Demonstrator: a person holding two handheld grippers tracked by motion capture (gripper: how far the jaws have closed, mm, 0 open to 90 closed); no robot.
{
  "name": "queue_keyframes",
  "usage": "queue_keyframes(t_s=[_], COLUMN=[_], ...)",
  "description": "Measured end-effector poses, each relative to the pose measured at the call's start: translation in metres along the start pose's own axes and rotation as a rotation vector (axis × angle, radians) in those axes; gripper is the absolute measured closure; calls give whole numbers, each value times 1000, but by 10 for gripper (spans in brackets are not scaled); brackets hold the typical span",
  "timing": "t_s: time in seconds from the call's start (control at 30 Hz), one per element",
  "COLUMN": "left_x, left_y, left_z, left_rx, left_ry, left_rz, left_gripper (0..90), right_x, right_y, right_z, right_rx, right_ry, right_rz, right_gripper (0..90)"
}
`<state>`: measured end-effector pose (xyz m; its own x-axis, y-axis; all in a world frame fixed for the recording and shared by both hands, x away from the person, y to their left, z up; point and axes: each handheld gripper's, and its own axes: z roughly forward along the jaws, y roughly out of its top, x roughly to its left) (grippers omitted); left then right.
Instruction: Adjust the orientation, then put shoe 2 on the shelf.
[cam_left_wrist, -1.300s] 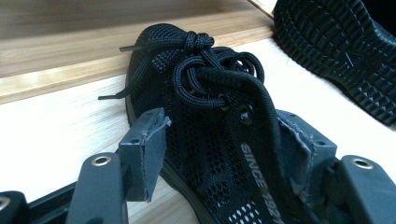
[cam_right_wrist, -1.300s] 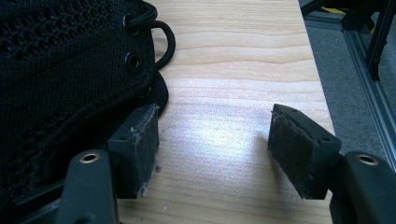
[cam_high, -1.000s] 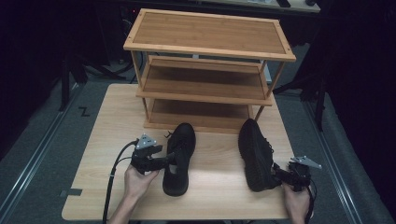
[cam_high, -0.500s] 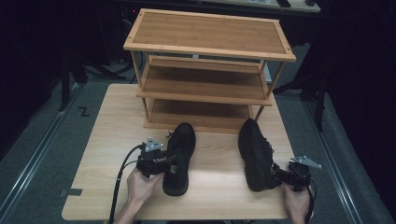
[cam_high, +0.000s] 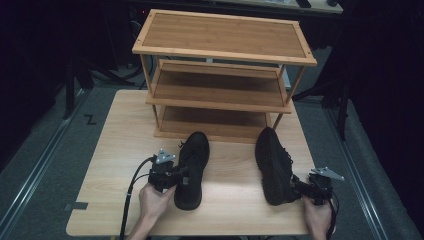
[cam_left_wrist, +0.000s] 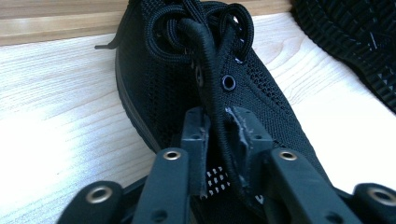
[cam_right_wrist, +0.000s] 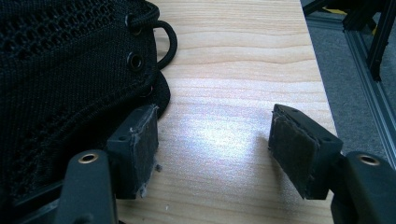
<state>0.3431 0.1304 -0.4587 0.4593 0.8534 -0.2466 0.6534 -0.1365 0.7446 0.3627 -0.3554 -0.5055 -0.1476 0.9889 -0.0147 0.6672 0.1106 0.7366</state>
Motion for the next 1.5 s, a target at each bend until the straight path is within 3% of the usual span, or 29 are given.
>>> queue_keyframes(t_s=[0.1, 0.23, 0.43, 1.0, 1.5], left_x=[2, 1, 2, 0, 9], left_y=[-1, -2, 0, 22, 50], left_z=[-1, -2, -2, -3, 2], left_rx=[-19, -40, -64, -73, -102], left_ry=[-7, -1, -42, -62, -18], left_rz=[-50, -69, -91, -62, -51], left_gripper=[821, 859, 877, 879, 879], right_x=[0, 0, 0, -1, 0], right_y=[0, 0, 0, 0, 0], right_z=[0, 0, 0, 0, 0], right_rx=[0, 0, 0, 0, 0], right_ry=[0, 0, 1, 14, 24], right_rz=[-2, -2, 2, -4, -6], right_gripper=[334, 333, 333, 322, 310])
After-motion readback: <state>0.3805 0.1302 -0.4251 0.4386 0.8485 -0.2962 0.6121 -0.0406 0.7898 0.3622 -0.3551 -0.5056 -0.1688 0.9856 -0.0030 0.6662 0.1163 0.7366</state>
